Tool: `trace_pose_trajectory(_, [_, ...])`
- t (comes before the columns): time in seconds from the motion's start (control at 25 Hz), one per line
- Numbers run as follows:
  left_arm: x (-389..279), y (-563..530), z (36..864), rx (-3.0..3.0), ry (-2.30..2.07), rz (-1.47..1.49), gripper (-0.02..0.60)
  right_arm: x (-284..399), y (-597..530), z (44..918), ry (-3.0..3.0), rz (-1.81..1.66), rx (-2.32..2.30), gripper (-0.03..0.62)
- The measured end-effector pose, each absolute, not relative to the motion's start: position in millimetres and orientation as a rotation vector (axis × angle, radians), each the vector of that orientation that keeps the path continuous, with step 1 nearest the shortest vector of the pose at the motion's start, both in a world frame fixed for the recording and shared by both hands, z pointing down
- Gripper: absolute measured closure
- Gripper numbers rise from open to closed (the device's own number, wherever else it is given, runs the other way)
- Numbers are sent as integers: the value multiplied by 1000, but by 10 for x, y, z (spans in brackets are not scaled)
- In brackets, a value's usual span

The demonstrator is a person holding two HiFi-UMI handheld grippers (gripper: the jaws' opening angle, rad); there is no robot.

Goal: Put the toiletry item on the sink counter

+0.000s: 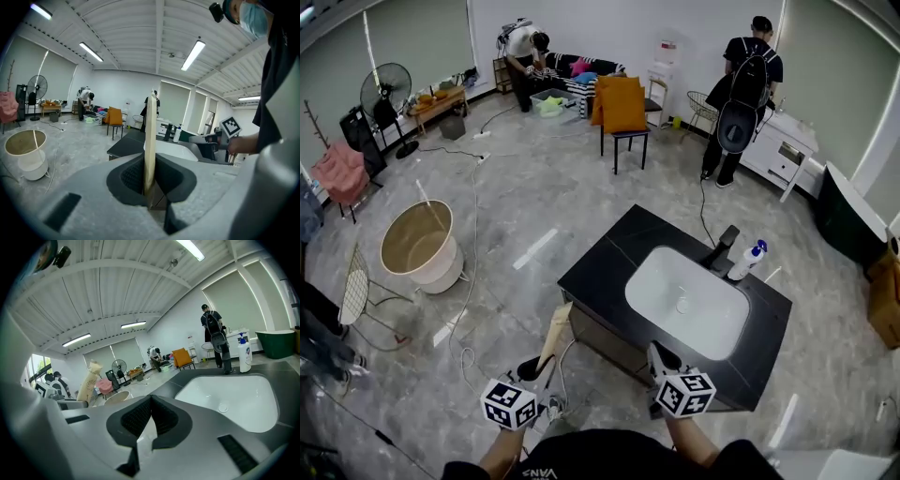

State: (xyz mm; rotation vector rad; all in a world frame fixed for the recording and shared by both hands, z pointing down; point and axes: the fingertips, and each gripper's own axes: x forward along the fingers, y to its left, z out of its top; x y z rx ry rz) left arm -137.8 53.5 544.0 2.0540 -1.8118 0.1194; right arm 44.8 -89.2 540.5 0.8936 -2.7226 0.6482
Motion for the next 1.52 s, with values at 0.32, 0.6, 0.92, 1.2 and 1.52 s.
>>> trace_pose_trajectory(0.32, [-2176,245,5441,2167,-1660,176,554,-201,-965,5359,-2684,670,1083,594])
trace_pose_trajectory(0.6, [-2615,51,5470,2247,-1538,232,554,-524,-932,5416,-2645,719,1238,594])
trace_pose_trajectory(0.92, [-2685,-279,5623,2291,-1438,244,554,-571,-995,5552,-2590,747,1330,594])
trace_pose_trajectory(1.2, [-2544,-740,5727,2310,-1417,268,554,-495,-1421,5566,-2590,740,1333,594])
trace_pose_trajectory(1.52, [-2344,-1500,5780,2329,-1417,296,554,-399,-2096,5558,-2599,736,1291,594])
